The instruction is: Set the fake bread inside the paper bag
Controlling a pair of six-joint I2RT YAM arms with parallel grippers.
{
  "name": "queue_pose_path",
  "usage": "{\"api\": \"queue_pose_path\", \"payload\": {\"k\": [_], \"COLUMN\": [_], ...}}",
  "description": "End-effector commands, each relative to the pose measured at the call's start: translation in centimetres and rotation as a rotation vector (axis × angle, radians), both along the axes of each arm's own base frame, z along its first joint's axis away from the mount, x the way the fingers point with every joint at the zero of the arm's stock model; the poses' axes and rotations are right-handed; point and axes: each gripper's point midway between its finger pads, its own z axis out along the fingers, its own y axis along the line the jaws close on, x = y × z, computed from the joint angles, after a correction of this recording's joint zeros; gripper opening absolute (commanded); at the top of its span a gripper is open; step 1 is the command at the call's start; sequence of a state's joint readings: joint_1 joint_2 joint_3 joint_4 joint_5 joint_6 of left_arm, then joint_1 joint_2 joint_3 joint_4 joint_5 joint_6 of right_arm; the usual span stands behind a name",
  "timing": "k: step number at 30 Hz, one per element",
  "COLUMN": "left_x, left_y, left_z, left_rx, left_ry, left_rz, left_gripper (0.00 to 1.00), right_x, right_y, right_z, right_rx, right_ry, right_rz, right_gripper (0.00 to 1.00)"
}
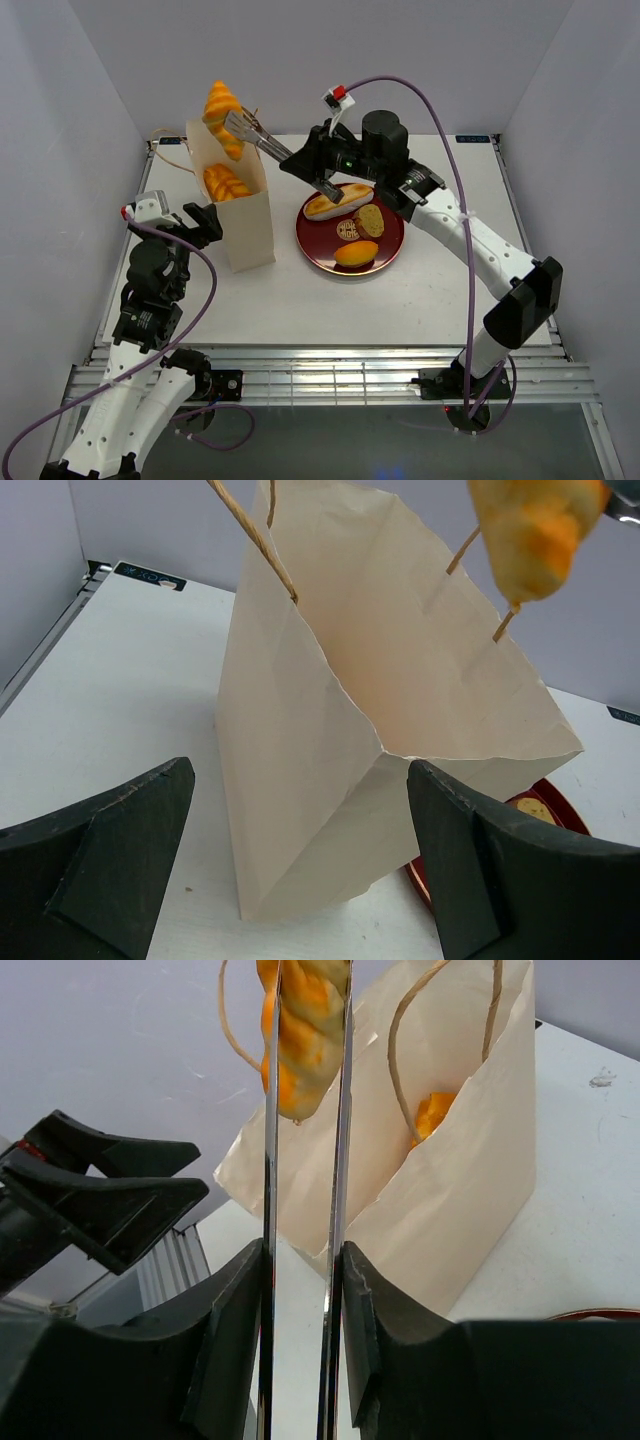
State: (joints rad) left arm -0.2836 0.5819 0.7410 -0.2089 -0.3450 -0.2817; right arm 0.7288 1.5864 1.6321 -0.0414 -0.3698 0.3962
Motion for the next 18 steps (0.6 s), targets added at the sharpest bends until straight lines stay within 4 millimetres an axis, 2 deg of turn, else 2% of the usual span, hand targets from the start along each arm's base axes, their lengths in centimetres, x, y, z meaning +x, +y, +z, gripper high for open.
{"api": "queue_pose_path", "payload": {"k": [1,3,8,12,18], "left_x": [0.1,0.2,0.2,0.2,0.2], "left_y": [0.1,0.0,-0.2,-0.3,-0.3], "left_z": [-0.1,-0.3,-0.3,-0.4,-0.4], "left_rx": [0.002,0.004,0.004,0.003,0.004], "left_ry": [-0.002,0.004,0.005,0.007,0.005], "left_rz": [0.006,0.005,-0.005,-0.011,-0.011], "left_gripper": [0.98,0.98,0.98,0.98,0.98], "right_x": [0.4,1.1,2.2,2.3,1.3], "right_y": [0.7,1.4,2.2,2.5,2.4], "right_z": [4.3,2.9,2.3,2.7,3.9], "right_rx": [0.062,0.031,0.016,0.02,0.045], "right_ry": [-0.124,-0.097,-0.088,-0.085,-0.089], "right_rz": [0.015,0.014,0.01,0.019,0.052], "right_gripper": [0.39,0.43,0.52,0.57,0.59]}}
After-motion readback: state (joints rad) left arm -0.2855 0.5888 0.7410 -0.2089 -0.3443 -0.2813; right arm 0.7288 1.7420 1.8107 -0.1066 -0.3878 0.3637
